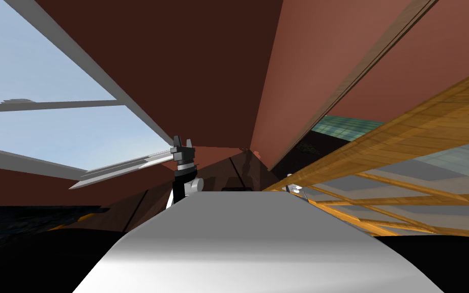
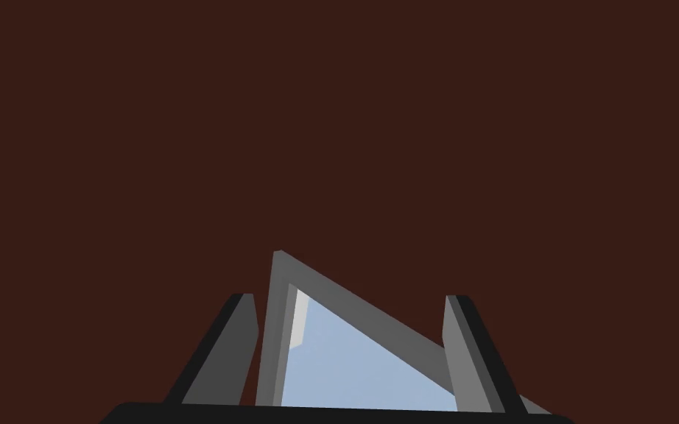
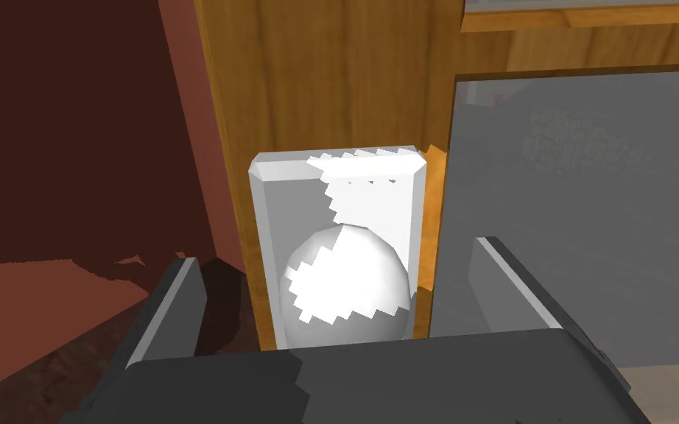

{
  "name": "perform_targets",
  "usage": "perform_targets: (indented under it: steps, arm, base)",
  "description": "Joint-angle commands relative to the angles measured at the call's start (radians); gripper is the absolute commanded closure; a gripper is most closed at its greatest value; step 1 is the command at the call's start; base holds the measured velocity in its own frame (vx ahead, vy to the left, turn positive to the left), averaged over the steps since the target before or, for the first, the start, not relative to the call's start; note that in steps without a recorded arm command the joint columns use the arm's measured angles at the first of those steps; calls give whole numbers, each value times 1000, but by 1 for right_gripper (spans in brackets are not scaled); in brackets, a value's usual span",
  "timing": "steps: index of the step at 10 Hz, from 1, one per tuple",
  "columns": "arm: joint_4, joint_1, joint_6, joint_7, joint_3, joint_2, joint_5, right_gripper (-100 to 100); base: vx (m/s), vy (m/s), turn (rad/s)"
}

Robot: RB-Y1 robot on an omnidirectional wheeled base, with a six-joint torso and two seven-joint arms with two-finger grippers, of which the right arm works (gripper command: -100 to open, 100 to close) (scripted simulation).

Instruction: Pull the door open

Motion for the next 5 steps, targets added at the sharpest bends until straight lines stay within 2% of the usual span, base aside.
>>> perform_targets:
  steps: [1,5]
  arm:
    - [-1,2,2,-1,0,-1,0,100]
    - [-1,2,2,-1,0,-1,0,100]
  base:
    - [-10,11,-7]
    - [-22,10,2]
